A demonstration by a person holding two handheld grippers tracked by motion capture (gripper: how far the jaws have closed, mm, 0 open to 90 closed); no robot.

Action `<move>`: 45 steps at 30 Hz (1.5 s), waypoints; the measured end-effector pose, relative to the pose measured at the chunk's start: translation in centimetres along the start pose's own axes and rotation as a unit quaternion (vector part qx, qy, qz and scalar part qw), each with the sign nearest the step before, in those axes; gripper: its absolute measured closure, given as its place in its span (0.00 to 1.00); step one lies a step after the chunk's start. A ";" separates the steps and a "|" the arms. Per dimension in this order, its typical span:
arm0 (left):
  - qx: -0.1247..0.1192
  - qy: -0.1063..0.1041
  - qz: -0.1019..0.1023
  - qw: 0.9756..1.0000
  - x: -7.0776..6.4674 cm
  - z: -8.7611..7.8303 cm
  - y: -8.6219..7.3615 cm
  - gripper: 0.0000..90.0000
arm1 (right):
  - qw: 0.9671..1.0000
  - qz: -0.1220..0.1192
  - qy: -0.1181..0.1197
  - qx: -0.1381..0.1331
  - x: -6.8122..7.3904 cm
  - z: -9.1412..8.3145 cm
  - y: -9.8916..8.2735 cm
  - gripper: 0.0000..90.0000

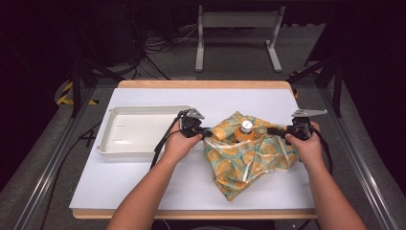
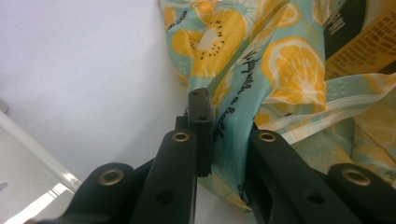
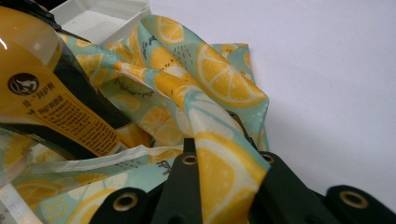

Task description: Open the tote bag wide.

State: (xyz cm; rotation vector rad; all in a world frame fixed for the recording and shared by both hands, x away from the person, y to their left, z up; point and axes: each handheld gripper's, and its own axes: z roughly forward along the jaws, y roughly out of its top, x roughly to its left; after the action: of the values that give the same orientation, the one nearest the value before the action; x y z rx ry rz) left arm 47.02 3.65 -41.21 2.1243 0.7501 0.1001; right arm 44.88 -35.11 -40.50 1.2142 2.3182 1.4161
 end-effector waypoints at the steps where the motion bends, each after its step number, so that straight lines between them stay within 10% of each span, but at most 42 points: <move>1: 0.000 -0.001 -0.002 1.000 0.1 0.0 0.0 0.94 | 1.000 0.001 0.000 0.001 -0.1 0.1 -0.1 0.97; 22: 0.023 -0.008 -0.014 1.000 0.1 0.5 -0.3 0.87 | 1.000 0.012 -0.007 0.010 -0.4 0.1 -0.8 0.88; 31: -0.008 0.001 0.013 1.000 -0.7 -0.3 0.1 0.34 | 0.999 0.009 -0.024 -0.022 0.2 -1.7 -0.4 0.56; 45: -0.080 -0.010 0.027 0.996 -1.7 -3.0 0.6 0.15 | 0.995 -0.028 -0.035 -0.085 2.5 -5.1 0.9 0.44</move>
State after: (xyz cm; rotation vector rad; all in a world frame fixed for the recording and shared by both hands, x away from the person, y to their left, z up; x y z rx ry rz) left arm 44.94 4.52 -38.57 1.9902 0.6510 0.1636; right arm 41.11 -36.59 -36.39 1.1227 2.1192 1.4915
